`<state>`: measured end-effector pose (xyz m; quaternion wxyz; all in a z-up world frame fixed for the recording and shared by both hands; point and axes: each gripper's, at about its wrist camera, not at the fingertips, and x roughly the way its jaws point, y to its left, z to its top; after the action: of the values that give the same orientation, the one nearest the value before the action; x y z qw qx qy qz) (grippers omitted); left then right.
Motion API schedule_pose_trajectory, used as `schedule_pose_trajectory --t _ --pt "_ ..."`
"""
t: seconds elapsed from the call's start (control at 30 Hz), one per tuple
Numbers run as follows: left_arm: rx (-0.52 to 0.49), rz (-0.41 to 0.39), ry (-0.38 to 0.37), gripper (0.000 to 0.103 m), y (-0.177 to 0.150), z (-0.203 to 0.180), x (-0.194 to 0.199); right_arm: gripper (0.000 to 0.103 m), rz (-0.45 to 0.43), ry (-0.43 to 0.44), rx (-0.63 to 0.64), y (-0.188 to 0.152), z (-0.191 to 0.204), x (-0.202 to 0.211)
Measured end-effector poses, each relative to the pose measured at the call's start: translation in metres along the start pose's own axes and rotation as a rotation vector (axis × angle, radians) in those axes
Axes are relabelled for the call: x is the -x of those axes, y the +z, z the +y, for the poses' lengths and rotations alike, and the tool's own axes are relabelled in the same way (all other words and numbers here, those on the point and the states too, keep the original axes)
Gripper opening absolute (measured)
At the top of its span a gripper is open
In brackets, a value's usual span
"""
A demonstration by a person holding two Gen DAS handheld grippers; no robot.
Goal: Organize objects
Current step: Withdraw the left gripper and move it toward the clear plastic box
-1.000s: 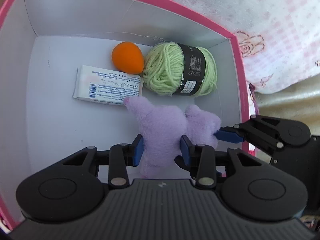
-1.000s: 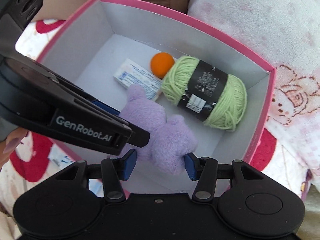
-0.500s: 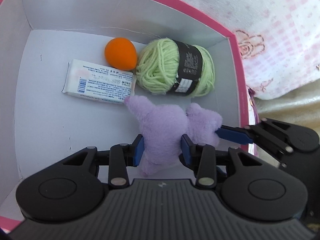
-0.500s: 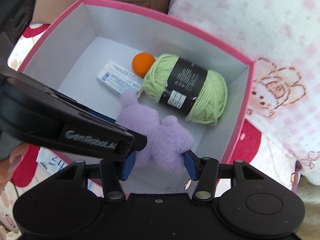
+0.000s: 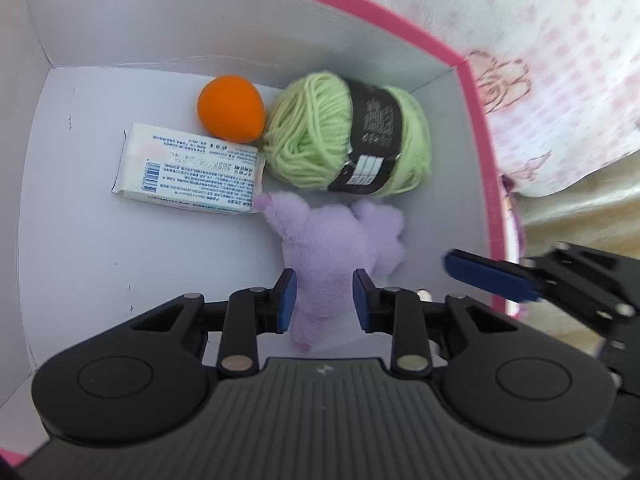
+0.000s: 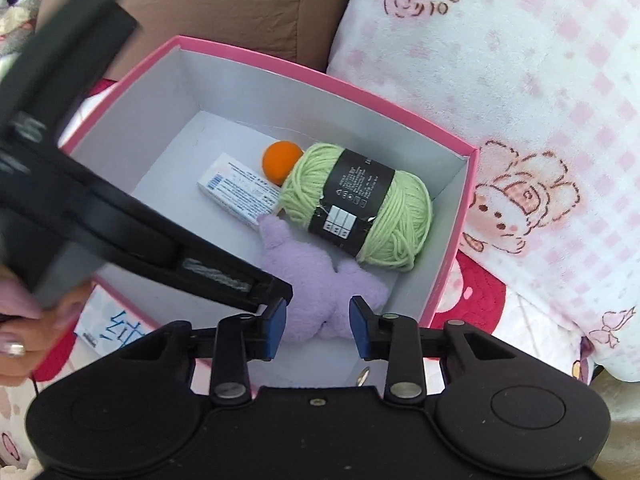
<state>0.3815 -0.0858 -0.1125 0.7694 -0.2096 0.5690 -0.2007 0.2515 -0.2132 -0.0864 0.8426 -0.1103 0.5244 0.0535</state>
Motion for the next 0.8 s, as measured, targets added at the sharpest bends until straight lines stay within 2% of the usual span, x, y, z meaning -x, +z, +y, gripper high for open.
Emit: schedule_pose_trajectory --t 0.1,0.2,0.4,0.67,0.8 --pt "0.005 0.000 0.007 0.026 -0.002 0.001 -0.010 0.038 -0.036 -0.020 0.007 -0.001 -0.006 0.011" --pt "-0.038 -0.039 0.035 0.026 -0.006 -0.008 0.000 0.039 -0.085 0.008 -0.024 -0.014 -0.013 0.032" --pt "-0.192 -0.120 0.086 0.026 -0.021 -0.045 0.049 0.041 -0.171 0.098 -0.084 -0.038 -0.026 0.072" --pt "-0.294 -0.140 0.120 0.030 -0.059 -0.083 0.108 0.045 -0.242 0.182 -0.083 -0.068 -0.009 0.117" --pt "-0.323 -0.132 0.145 0.038 -0.081 -0.089 0.136 0.046 -0.272 0.205 -0.094 -0.083 -0.002 0.134"
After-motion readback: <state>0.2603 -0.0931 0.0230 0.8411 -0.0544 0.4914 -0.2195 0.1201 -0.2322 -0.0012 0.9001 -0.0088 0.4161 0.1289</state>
